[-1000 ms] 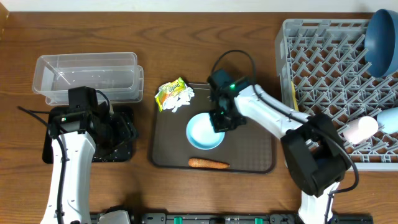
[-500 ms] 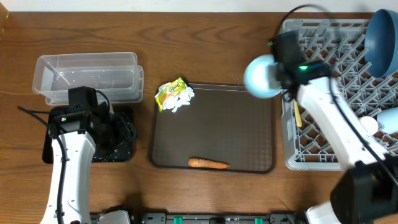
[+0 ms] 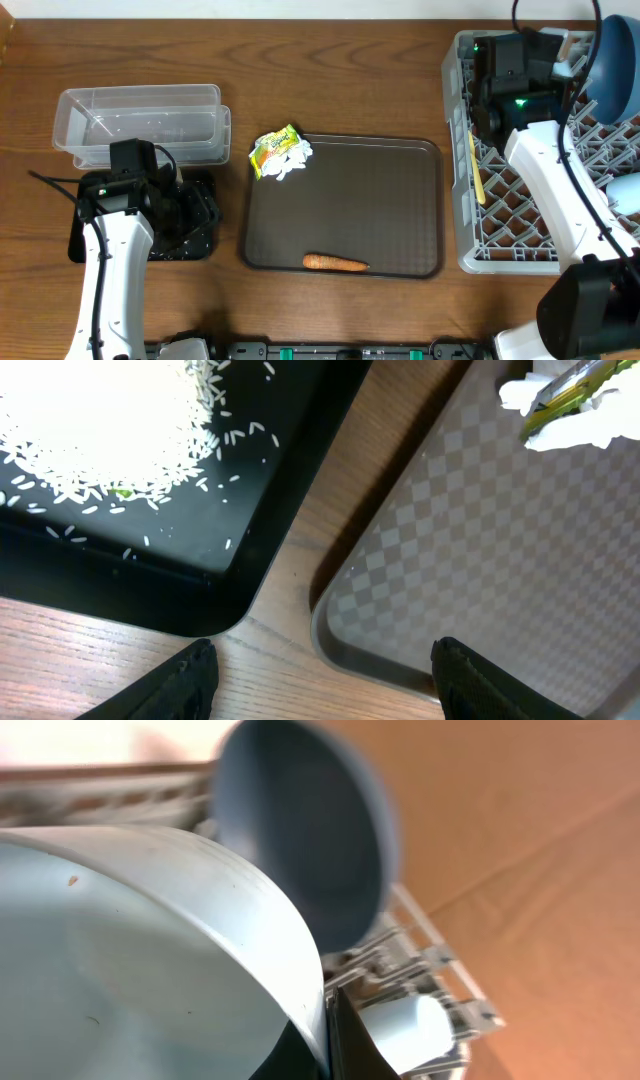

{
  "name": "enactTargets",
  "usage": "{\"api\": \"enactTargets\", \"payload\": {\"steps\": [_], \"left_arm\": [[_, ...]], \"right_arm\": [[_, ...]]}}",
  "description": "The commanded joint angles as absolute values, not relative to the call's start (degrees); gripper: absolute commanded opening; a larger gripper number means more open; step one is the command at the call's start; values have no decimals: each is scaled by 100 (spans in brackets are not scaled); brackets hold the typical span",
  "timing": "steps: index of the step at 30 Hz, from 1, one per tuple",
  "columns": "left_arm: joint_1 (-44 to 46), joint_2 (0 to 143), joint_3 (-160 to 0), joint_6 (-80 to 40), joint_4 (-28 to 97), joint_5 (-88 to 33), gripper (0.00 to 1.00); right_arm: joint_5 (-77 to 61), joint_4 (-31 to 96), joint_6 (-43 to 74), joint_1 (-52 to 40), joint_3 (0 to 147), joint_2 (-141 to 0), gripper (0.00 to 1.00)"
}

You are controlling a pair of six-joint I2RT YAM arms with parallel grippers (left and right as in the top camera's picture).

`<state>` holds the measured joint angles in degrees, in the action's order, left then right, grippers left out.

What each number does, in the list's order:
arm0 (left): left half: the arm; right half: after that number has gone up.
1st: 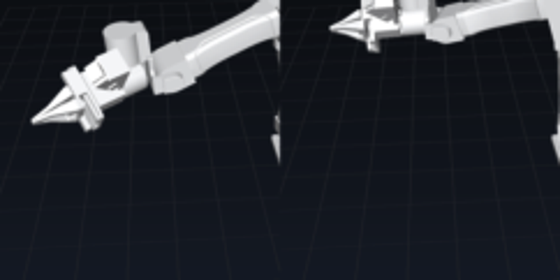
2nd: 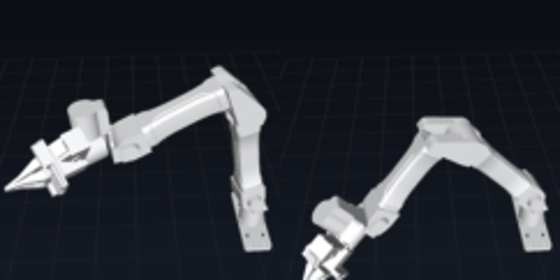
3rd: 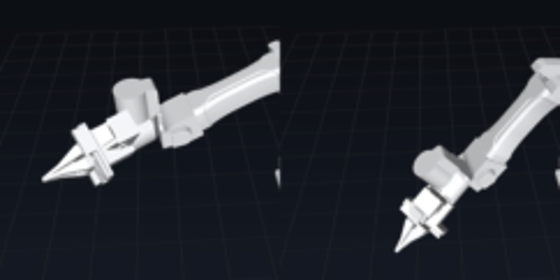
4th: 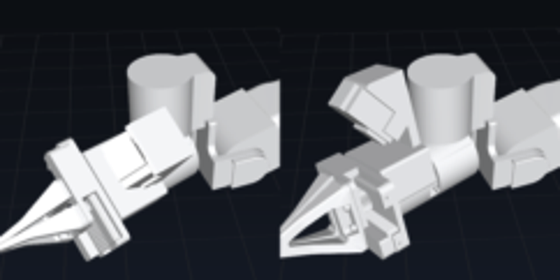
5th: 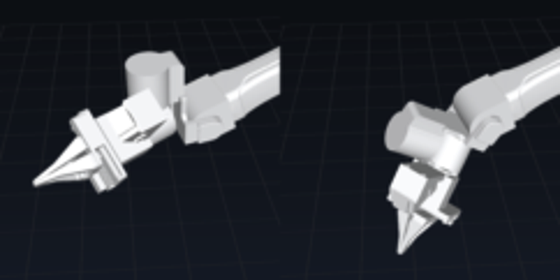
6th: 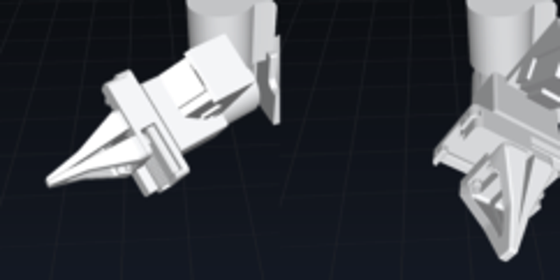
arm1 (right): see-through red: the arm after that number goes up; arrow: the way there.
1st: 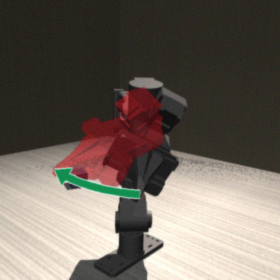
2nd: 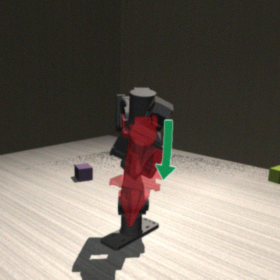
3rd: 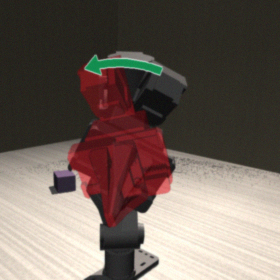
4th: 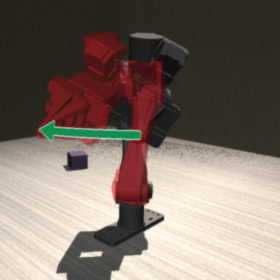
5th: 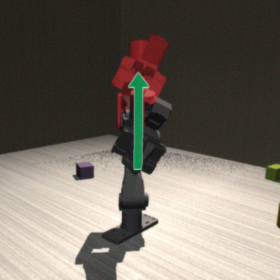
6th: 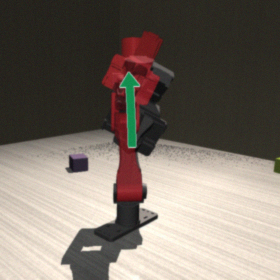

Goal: Sort waste into correct bins and load items into the dishwasher rack
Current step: 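Carry the light-blue plate with the right gripper and stand it in the rack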

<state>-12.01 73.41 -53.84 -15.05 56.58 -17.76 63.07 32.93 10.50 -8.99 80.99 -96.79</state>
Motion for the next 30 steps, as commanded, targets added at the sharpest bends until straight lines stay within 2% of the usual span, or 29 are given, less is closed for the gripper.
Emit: {"api": "enactTargets", "payload": {"steps": [1,7,15,22,30], "left_arm": [[-1232,7336,-5443,-1490,5675,-1726,71],[-1232,7336,-5443,-1490,5677,-1726,71],[-1232,7336,-5443,-1490,5675,-1726,71],[-1232,7336,-5443,-1492,5675,-1726,71],[-1232,7336,-5443,-1492,5680,-1726,71]], "right_arm": [[7387,3096,1052,-725,8154,-9898,1],[7961,2759,1028,-443,8154,-10471,1],[7889,2755,913,-311,8154,-11183,1],[6479,3470,1109,-563,8152,-11371,1],[5769,4578,1911,-792,8136,-11404,1]]}}
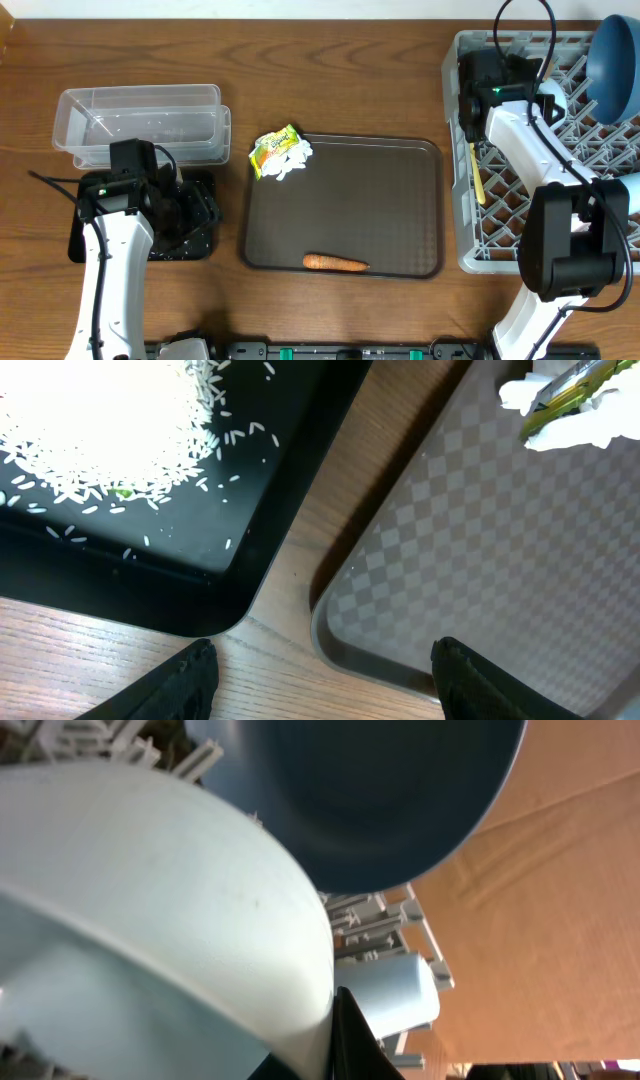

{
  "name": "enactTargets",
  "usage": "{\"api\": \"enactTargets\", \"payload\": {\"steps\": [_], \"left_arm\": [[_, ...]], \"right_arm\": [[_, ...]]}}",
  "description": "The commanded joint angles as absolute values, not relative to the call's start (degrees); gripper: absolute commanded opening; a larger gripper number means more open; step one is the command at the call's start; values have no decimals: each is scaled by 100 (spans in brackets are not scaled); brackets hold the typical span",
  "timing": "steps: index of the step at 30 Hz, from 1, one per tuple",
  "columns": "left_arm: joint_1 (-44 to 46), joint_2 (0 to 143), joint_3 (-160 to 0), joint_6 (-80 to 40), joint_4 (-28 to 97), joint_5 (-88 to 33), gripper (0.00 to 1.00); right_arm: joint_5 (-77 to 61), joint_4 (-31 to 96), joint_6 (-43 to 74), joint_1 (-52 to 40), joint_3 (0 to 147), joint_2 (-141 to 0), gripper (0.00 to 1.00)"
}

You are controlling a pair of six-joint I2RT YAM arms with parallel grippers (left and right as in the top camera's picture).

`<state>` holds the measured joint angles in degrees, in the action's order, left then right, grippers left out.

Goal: Sort waste into correct bins and load items into the dishwasher rack
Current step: 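Carry the light-blue plate with the right gripper and stand it in the rack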

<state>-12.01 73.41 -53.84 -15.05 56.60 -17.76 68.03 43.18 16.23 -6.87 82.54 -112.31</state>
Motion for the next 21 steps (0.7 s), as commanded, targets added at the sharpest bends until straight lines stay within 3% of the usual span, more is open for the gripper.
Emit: {"api": "enactTargets", "payload": {"steps": [1,5,13,21], "left_arm": [[-1232,7336,-5443,-1492,5680,-1726,71],[-1232,7336,-5443,-1492,5706,-1726,71],[-1232,7336,-5443,-1490,5719,-1726,71],[-1232,7336,-5443,-1490,5721,-1726,71]], "right_arm": [[5655,4764,2018,-821,8136,-11404,1],[5052,5336,2421,-895,8136,-11404,1],[2394,5988,2423,-982,8136,-11399,7],[1321,6003,2233,-982,8136,-11098,7]]}}
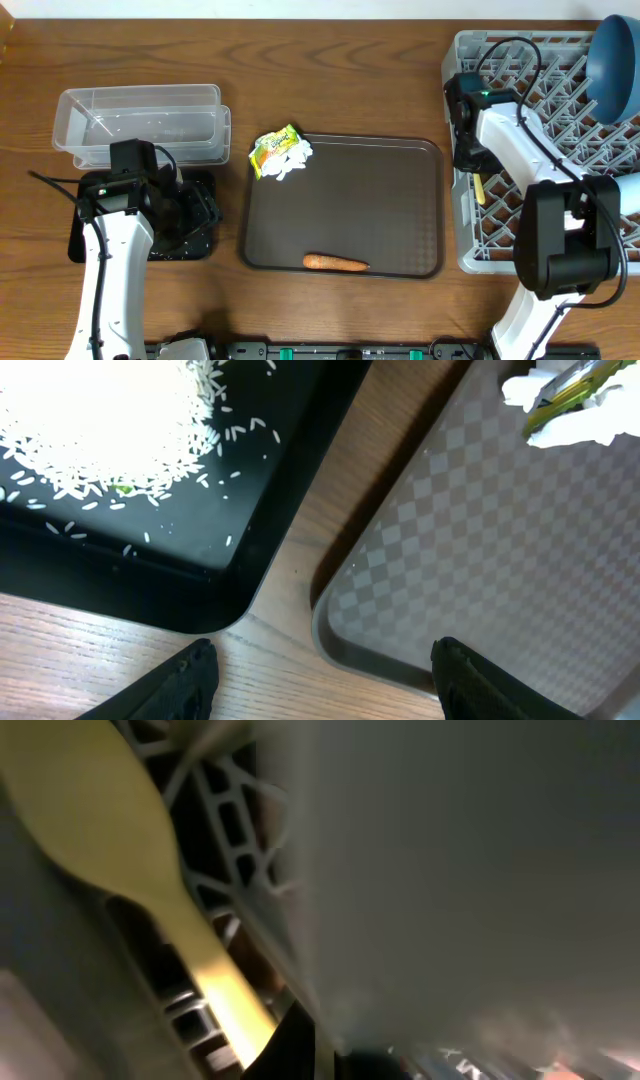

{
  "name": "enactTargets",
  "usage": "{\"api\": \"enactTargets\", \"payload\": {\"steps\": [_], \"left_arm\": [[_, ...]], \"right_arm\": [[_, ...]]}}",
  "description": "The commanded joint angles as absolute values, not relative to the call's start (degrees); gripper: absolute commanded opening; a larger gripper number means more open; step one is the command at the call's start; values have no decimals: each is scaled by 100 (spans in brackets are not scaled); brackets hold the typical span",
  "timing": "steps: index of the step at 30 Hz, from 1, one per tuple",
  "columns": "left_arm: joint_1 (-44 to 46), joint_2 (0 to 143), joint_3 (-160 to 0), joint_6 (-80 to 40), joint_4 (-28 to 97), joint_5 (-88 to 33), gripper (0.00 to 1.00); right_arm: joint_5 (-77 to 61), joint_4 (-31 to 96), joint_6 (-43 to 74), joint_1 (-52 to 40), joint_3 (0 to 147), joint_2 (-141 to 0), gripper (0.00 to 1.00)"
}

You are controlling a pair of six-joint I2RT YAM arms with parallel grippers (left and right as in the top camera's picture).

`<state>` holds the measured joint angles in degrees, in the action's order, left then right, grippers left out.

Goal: Sort waste into correct bins and load items into the dishwasher rack
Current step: 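Carry the light-blue plate with the right gripper and stand it in the rack, then move the left gripper over the carrot on the brown tray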

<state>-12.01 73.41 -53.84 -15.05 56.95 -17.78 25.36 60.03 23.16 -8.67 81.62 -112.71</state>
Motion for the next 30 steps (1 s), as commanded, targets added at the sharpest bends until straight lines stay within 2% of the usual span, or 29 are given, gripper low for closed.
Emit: {"api": "enactTargets", "payload": {"steps": [1,3,8,13,17,19,21,26,30], "left_arm": [[-1232,7336,-5443,-1490,5721,-1726,71],[-1232,7336,-5443,-1490,5721,-1726,71],[-1232,7336,-5443,-1490,5719,-1723,71],[-1232,7336,-5443,-1490,5721,-1728,72],[-1013,7336,-5443,-943,5800,-1883,72],[-753,7336,-5443,-913,5784,-1896,72],[-379,7336,-5443,-683,5778,-1896,72],[825,7336,-5443,-336,5640,-1817,79],[1804,7356,-5443,-276,5516,-1210,81]], "right_arm": [[1282,6001,2145,-982,8136,-10995,8],[1223,6001,1925,-982,8136,-10755,10],[823,5979,1321,-985,8136,-10047,28],[375,6001,985,-982,8136,-9590,38],[-624,6040,589,-985,8136,-9522,49],[-1278,6025,237,-982,8132,-9574,55],[-1500,6031,64,-982,8132,-9607,56],[-1435,6069,-51,-972,8132,-9618,59],[-1417,6104,-51,-972,8132,-9618,60]]}}
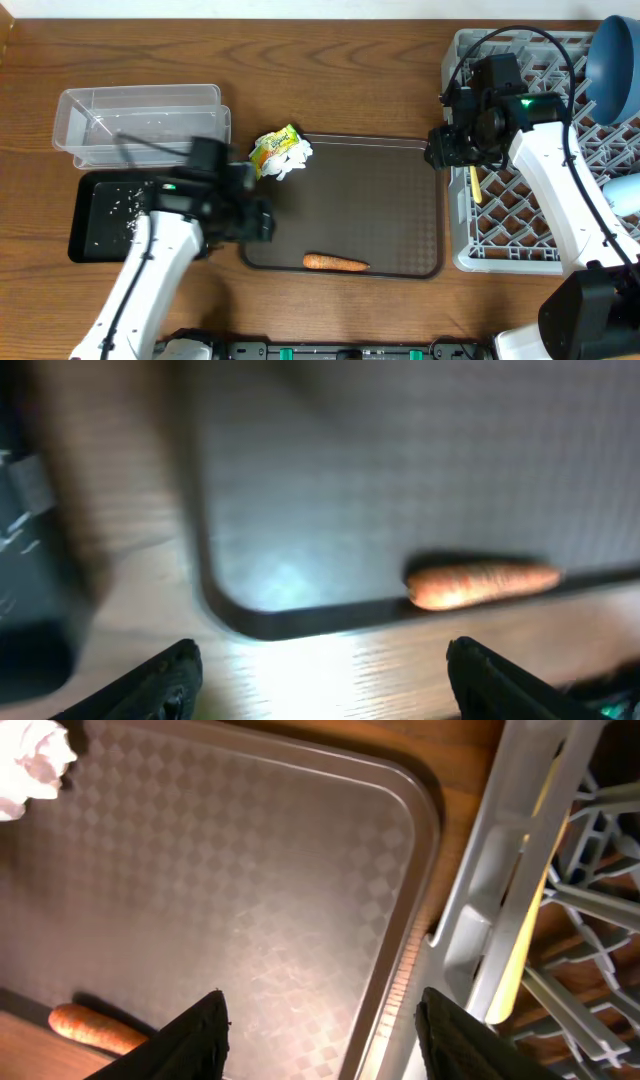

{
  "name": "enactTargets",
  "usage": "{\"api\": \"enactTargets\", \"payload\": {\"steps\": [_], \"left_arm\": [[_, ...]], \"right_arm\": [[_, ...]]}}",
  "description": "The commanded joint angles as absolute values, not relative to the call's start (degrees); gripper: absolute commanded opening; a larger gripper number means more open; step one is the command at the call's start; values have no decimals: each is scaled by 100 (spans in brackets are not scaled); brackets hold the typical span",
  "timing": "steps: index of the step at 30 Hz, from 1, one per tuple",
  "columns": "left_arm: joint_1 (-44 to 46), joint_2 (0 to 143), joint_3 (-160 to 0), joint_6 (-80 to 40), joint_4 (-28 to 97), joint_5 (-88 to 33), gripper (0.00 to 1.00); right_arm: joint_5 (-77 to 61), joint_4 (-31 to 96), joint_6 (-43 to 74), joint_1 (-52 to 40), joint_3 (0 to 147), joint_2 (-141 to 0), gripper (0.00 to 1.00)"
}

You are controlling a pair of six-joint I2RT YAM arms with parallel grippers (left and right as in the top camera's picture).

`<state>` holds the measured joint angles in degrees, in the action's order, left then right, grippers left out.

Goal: Sort waste into correct bins and load items into the dishwasher rack
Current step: 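Move the left gripper over the carrot on the brown tray, then lower the left gripper and grasp the carrot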

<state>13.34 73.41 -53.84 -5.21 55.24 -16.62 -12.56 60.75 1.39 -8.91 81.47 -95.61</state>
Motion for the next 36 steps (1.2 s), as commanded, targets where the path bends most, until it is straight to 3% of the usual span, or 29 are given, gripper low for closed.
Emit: {"api": "enactTargets", "payload": {"steps": [1,7,14,36], "left_arm": [[2045,7376,-5443,-274,5496,-1050,81],[3188,7634,-5443,-191,5439,-799,82],[3913,8289,-5443,-189,4906,-766,82],[4198,9620,-5443,-196,4458,-766,82]], "right_arm": [[-1417,6119,-51,-972,8132,-9618,60],[-1415,6123,-51,-972,8132,-9618,60],[-1363,6132,-51,-972,8132,-9618,59],[-1352,6202,-49,-972,8132,-9618,59]]}}
